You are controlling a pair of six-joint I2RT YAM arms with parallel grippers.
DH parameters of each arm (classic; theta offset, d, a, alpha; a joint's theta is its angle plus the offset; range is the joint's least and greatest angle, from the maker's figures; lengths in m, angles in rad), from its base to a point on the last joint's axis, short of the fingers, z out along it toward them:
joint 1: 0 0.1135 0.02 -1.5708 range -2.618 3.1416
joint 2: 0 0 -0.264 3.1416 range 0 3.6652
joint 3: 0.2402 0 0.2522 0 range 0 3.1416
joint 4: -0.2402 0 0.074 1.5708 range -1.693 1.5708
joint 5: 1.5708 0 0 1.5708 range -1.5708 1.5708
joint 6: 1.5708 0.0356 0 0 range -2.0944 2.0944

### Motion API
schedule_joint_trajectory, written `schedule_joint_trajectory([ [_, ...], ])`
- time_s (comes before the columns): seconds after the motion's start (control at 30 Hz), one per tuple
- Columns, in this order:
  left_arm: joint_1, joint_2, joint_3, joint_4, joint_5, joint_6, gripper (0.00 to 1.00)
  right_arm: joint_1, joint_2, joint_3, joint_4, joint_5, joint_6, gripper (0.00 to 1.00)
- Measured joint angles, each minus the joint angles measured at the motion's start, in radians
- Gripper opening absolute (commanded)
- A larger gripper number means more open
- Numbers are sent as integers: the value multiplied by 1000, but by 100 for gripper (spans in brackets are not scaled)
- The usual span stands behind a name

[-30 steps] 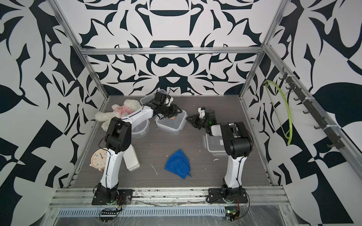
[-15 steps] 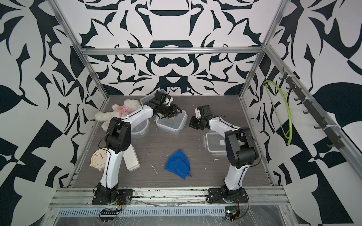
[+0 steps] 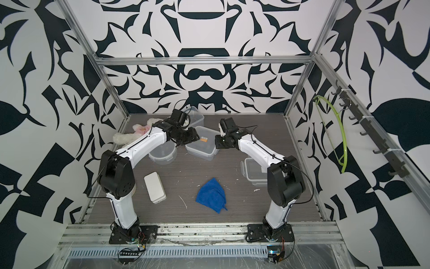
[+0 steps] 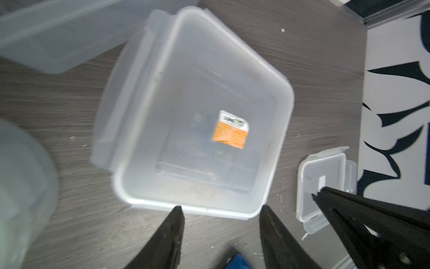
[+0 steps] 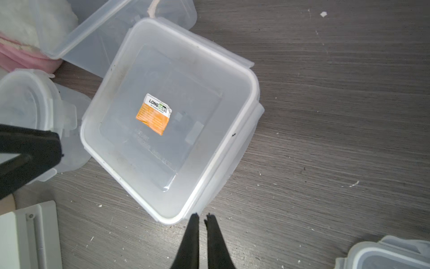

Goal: Wipe the insides of the lunch boxes
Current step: Move the lunch box to the center of the board.

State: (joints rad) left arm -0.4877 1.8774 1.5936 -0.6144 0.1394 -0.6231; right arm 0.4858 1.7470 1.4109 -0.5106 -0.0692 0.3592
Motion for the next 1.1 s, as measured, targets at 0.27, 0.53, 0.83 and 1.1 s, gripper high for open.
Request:
schedule_joint_trajectory([
  [0.27,40,-3,-82,-17,-124,3,56,17,140,146,-90,92,-40,12],
  [0.53,31,64,-64,27,-147,0,56,10,183,196,-126,130,-67,12],
  [0.83,-76,179,81,69,-124,-43,55,-50,163,177,-125,137,-78,14],
  [1.1,-284,297,278,49,-31,-111,56,-206,10,40,-114,131,-70,24],
])
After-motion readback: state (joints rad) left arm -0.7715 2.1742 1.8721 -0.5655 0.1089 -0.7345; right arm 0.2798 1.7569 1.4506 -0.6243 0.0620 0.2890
